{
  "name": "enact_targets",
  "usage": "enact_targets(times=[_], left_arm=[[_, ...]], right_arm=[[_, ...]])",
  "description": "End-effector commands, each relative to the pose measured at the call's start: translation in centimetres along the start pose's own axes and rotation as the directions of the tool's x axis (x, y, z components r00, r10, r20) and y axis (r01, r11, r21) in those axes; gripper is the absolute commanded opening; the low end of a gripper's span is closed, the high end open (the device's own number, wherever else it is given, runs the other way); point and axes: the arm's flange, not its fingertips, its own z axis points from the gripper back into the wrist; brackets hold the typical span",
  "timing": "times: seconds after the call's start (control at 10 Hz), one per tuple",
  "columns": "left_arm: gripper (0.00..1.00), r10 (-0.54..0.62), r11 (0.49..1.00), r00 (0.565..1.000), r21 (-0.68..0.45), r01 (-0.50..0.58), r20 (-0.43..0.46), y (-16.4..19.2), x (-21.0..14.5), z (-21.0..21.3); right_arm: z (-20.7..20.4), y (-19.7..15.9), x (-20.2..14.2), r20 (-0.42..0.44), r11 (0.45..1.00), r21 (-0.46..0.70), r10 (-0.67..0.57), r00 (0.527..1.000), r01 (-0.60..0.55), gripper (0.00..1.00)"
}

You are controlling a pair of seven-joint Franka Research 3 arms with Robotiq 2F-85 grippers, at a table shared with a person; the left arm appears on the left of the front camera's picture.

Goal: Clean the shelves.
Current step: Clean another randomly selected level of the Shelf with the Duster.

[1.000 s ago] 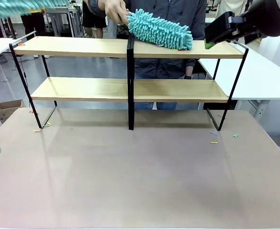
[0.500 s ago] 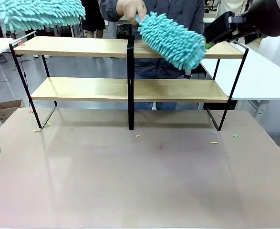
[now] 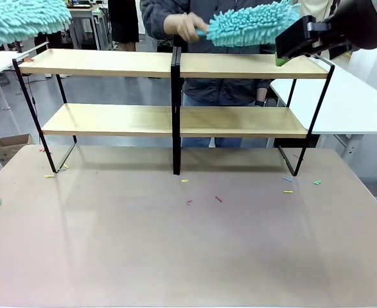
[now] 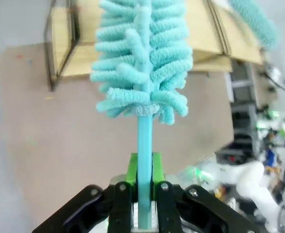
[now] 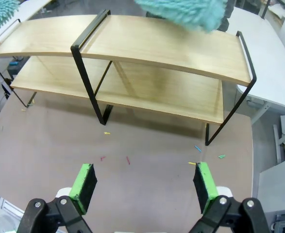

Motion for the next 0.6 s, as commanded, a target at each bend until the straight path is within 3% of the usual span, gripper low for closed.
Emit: enact_targets(times=[0.0, 0.1, 0.2, 0.4, 0.5], left_arm=[[0.12, 0.103, 0.958, 0.990, 0.257, -0.124, 0.094, -4.1, -2.2, -4.0], [0.12, 0.060, 0.951, 0.997, 0.300, -0.072, 0.047, -5.8, -2.7, -5.1], [0.12, 0.027, 0.993, 0.998, 0.115, -0.033, 0.055, -1.8, -0.4, -1.5], [0.12, 0.027, 0.993, 0.998, 0.115, -0.033, 0.055, -1.8, -0.4, -1.5], [0.12, 0.034, 0.980, 0.997, 0.191, -0.047, 0.073, -3.7, -1.2, -3.4]], right_arm=[[0.0, 0.0, 0.1, 0.002, 1.000, 0.002, -0.001, 1.000, 0.001, 1.00], [0.0, 0.0, 0.1, 0.002, 1.000, 0.002, -0.001, 1.000, 0.001, 1.00], [0.0, 0.0, 0.1, 0.002, 1.000, 0.002, -0.001, 1.000, 0.001, 1.00], [0.0, 0.0, 0.1, 0.002, 1.000, 0.002, -0.001, 1.000, 0.001, 1.00], [0.0, 0.0, 0.1, 0.002, 1.000, 0.002, -0.001, 1.000, 0.001, 1.00]])
